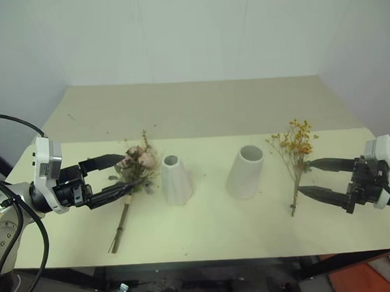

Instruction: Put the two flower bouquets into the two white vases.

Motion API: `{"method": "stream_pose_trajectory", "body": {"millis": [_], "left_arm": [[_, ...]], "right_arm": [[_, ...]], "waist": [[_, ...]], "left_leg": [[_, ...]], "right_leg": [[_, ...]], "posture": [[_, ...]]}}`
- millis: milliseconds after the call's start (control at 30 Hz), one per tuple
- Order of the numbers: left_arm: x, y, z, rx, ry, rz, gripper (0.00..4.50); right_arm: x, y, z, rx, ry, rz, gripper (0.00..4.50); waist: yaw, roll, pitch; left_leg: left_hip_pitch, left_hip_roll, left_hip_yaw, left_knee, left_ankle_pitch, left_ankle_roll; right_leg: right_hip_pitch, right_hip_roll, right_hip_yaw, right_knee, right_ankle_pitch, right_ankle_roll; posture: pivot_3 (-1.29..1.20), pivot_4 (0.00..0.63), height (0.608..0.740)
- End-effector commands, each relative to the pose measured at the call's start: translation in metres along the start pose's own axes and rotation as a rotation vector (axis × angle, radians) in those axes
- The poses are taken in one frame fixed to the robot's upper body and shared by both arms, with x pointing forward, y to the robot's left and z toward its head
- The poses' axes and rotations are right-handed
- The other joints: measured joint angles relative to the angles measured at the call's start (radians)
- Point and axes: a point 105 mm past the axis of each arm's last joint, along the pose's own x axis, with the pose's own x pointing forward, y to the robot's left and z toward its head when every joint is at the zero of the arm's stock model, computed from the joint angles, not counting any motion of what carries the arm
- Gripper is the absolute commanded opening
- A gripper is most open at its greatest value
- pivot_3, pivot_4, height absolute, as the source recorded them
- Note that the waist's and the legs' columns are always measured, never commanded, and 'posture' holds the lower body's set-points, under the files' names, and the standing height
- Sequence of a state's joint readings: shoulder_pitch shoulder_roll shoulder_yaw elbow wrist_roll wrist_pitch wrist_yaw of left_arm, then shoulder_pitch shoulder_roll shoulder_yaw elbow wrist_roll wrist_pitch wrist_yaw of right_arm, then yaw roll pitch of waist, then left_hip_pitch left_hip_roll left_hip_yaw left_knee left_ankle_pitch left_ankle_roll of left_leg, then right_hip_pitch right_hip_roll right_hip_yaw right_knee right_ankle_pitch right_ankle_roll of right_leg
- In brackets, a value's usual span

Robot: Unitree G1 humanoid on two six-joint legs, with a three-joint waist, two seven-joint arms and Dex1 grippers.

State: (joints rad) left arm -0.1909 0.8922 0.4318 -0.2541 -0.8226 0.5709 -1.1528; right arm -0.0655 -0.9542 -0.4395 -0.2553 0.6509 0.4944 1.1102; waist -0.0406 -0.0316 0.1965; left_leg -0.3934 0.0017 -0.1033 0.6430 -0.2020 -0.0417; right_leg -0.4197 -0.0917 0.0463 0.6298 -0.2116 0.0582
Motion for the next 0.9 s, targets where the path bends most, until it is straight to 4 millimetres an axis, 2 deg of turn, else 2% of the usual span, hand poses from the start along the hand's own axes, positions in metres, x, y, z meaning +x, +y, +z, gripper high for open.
{"method": "stream_pose_trajectory", "body": {"millis": [33, 333, 467, 600, 700, 800, 900], "left_arm": [[0.0, -0.001, 0.009, 0.046, -0.005, -0.009, 4.48], [0.0, 0.001, 0.01, 0.055, -0.003, -0.012, 4.48], [0.006, 0.003, 0.012, 0.066, -0.005, -0.029, 4.48], [0.02, 0.006, 0.016, 0.091, -0.019, -0.084, 4.48], [0.033, 0.01, 0.021, 0.119, -0.032, -0.139, 4.48], [0.049, 0.015, 0.027, 0.154, -0.048, -0.202, 4.48], [0.066, 0.02, 0.032, 0.176, -0.07, -0.255, 4.48]], "right_arm": [[-0.003, 0.001, 0.012, -0.047, -0.041, -0.001, 4.5], [-0.003, 0.001, 0.013, -0.051, -0.044, -0.002, 4.5], [-0.002, -0.006, 0.008, -0.054, -0.006, -0.059, 4.5], [0.001, -0.024, -0.005, 0.028, 0.111, -0.19, 4.5], [0.005, -0.03, -0.014, 0.122, 0.21, -0.251, 4.5], [0.011, -0.033, -0.024, 0.238, 0.3, -0.292, 4.5], [0.017, -0.044, -0.033, 0.375, 0.379, -0.38, 4.5]], "waist": [[0.0, 0.0, 0.0], [0.0, 0.0, 0.0], [0.001, 0.0, 0.0], [0.001, 0.0, 0.0], [0.001, 0.0, 0.0], [0.002, 0.0, 0.0], [-0.001, 0.0, 0.0]], "left_leg": [[0.0, 0.0, 0.0, 0.0, 0.0, 0.0], [0.0, 0.0, 0.0, 0.0, 0.0, 0.0], [0.0, 0.0, 0.0, 0.0, 0.0, 0.0], [0.0, 0.0, 0.0, 0.0, 0.0, 0.0], [0.0, 0.0, 0.0, 0.0, 0.0, 0.0], [-0.001, 0.0, 0.0, 0.0, 0.0, 0.0], [-0.002, -0.001, 0.0, 0.0, 0.0, 0.0]], "right_leg": [[0.0, 0.0, 0.0, 0.0, 0.0, 0.0], [0.0, 0.0, 0.0, 0.0, 0.0, 0.0], [0.0, 0.0, 0.0, 0.0, 0.0, 0.0], [0.0, 0.0, 0.0, 0.0, 0.0, 0.0], [0.0, 0.0, 0.0, 0.0, 0.0, 0.0], [0.0, 0.0, 0.0, 0.0, 0.0, 0.0], [-0.001, 0.0, 0.0, 0.0, 0.001, 0.0]], "posture": [[0.0, 0.15, 0.74], [0.0, 0.15, 0.74], [0.0, 0.15, 0.74], [0.0, 0.15, 0.74], [0.0, 0.15, 0.74], [0.0, 0.15, 0.74], [0.0, 0.15, 0.74]]}}
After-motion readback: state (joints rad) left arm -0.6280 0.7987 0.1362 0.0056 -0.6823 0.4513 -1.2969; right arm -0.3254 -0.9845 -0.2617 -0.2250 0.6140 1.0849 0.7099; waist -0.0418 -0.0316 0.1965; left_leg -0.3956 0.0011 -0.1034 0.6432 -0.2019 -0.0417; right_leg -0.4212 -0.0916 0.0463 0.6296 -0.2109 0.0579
